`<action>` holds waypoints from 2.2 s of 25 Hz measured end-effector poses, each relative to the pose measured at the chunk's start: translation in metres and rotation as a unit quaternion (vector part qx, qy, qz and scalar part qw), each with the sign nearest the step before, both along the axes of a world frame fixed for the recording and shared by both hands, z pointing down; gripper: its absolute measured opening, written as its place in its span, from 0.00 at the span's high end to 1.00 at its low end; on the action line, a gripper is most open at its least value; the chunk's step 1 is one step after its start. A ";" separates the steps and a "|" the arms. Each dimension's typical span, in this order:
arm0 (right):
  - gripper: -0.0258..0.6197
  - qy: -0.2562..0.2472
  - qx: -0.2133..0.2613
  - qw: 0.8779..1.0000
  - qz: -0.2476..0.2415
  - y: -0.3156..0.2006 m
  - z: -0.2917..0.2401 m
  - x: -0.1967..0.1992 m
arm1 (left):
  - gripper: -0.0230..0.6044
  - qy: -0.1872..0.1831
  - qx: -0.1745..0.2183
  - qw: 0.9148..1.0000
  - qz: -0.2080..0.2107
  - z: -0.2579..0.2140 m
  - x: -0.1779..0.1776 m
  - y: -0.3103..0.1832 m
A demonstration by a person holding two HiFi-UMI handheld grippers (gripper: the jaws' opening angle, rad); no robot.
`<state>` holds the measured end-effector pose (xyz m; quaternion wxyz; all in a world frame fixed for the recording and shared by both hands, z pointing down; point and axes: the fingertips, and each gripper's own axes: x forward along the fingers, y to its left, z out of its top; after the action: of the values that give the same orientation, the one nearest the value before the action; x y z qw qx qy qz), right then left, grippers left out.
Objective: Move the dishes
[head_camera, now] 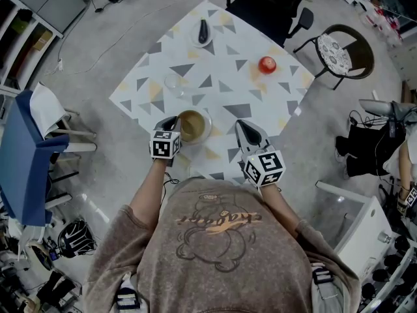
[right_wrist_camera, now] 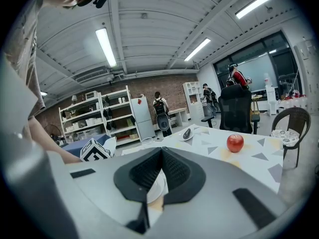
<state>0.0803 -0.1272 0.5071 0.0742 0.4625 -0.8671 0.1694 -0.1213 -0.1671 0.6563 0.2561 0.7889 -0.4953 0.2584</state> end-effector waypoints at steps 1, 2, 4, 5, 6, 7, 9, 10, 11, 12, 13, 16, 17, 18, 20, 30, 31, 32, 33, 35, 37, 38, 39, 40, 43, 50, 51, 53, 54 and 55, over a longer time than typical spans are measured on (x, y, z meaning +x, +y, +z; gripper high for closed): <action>0.95 0.000 0.000 1.000 0.000 0.000 0.000 0.000 | 0.91 0.003 0.000 1.000 0.001 -0.001 0.000 0.000; 0.95 0.000 0.000 1.000 0.000 0.000 0.001 -0.001 | 0.91 0.005 0.000 1.000 0.002 -0.002 0.001 -0.001; 0.95 0.001 0.000 1.000 -0.002 0.000 0.001 -0.002 | 0.91 0.010 0.001 1.000 0.004 -0.005 0.002 -0.001; 0.95 0.000 0.000 1.000 -0.003 0.000 0.001 -0.003 | 0.91 0.011 0.003 1.000 0.004 -0.008 0.003 -0.001; 0.95 0.000 0.000 1.000 -0.003 0.001 0.001 -0.003 | 0.91 0.012 0.006 1.000 0.004 -0.010 0.003 -0.002; 0.95 0.001 0.000 1.000 -0.004 0.001 0.000 -0.004 | 0.92 0.013 0.009 1.000 0.004 -0.013 0.004 -0.003; 0.95 0.001 0.000 1.000 -0.005 0.001 0.000 -0.005 | 0.92 0.012 0.014 1.000 0.005 -0.017 0.004 -0.005; 0.95 0.001 0.000 1.000 -0.005 0.001 0.000 -0.005 | 0.92 0.013 0.017 1.000 0.006 -0.020 0.004 -0.006; 0.95 0.001 0.000 1.000 -0.005 0.001 0.000 -0.005 | 0.92 0.015 0.019 1.000 0.005 -0.022 0.003 -0.007; 0.95 0.001 0.001 1.000 -0.006 0.001 0.000 -0.006 | 0.92 0.017 0.022 1.000 0.003 -0.024 0.002 -0.008; 0.95 0.001 0.001 1.000 -0.006 0.001 0.000 -0.006 | 0.92 0.020 0.025 0.999 0.000 -0.027 0.001 -0.009; 0.95 0.001 0.002 1.000 -0.007 0.003 -0.001 -0.007 | 0.92 0.028 0.034 0.999 -0.009 -0.036 -0.003 -0.011; 0.95 0.001 0.002 1.000 -0.008 0.003 -0.001 -0.007 | 0.92 0.030 0.037 0.999 -0.012 -0.038 -0.005 -0.011; 0.95 0.001 0.002 1.000 -0.008 0.004 0.000 -0.008 | 0.92 0.031 0.039 0.999 -0.016 -0.040 -0.007 -0.012; 0.95 0.001 0.002 1.000 -0.011 0.005 0.000 -0.011 | 0.92 0.033 0.042 0.998 -0.025 -0.043 -0.014 -0.014; 0.95 0.002 0.002 1.000 -0.025 0.010 -0.001 -0.027 | 0.92 0.038 0.055 0.995 -0.075 -0.057 -0.057 -0.016; 0.95 0.002 0.002 1.000 -0.026 0.010 -0.001 -0.028 | 0.92 0.038 0.055 0.995 -0.081 -0.058 -0.062 -0.016; 0.95 0.002 0.001 1.000 -0.027 0.011 -0.001 -0.030 | 0.92 0.039 0.055 0.994 -0.087 -0.058 -0.067 -0.017; 0.95 0.002 0.001 1.000 -0.029 0.012 -0.001 -0.032 | 0.92 0.040 0.055 0.993 -0.093 -0.059 -0.072 -0.017; 0.95 0.002 0.001 1.000 -0.030 0.012 0.000 -0.034 | 0.92 0.042 0.056 0.992 -0.104 -0.059 -0.081 -0.018; 0.95 0.003 0.000 1.000 -0.031 0.013 0.000 -0.037 | 0.92 0.044 0.057 0.991 -0.112 -0.060 -0.089 -0.020; 0.95 0.003 0.000 0.999 -0.031 0.013 -0.001 -0.038 | 0.92 0.046 0.057 0.991 -0.116 -0.061 -0.092 -0.021; 0.95 0.004 0.000 0.999 -0.032 0.013 -0.001 -0.039 | 0.92 0.047 0.057 0.990 -0.120 -0.062 -0.095 -0.022; 0.95 0.004 -0.001 0.999 -0.032 0.013 -0.001 -0.040 | 0.92 0.047 0.057 0.990 -0.123 -0.063 -0.098 -0.023; 0.95 0.006 -0.001 0.999 -0.033 0.012 0.000 -0.042 | 0.92 0.048 0.054 0.988 -0.134 -0.059 -0.107 -0.026; 0.95 0.010 -0.006 1.000 -0.028 0.010 0.002 -0.043 | 0.92 0.074 0.029 0.980 -0.182 -0.038 -0.130 -0.029; 0.95 0.010 -0.006 1.000 -0.027 0.010 0.002 -0.043 | 0.92 0.079 0.025 0.979 -0.188 -0.034 -0.132 -0.029; 0.95 0.012 -0.008 1.000 -0.025 0.009 0.003 -0.042 | 0.92 0.087 0.014 0.976 -0.201 -0.025 -0.136 -0.028; 0.95 0.013 -0.009 1.000 -0.024 0.009 0.004 -0.042 | 0.92 0.090 0.008 0.974 -0.206 -0.021 -0.138 -0.027; 0.95 0.013 -0.010 1.000 -0.023 0.008 0.004 -0.042 | 0.92 0.094 0.003 0.973 -0.211 -0.017 -0.138 -0.027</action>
<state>0.0387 -0.1188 0.5111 0.0943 0.4437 -0.8748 0.1700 -0.2596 -0.1940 0.6395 0.3480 0.6881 -0.6249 0.1220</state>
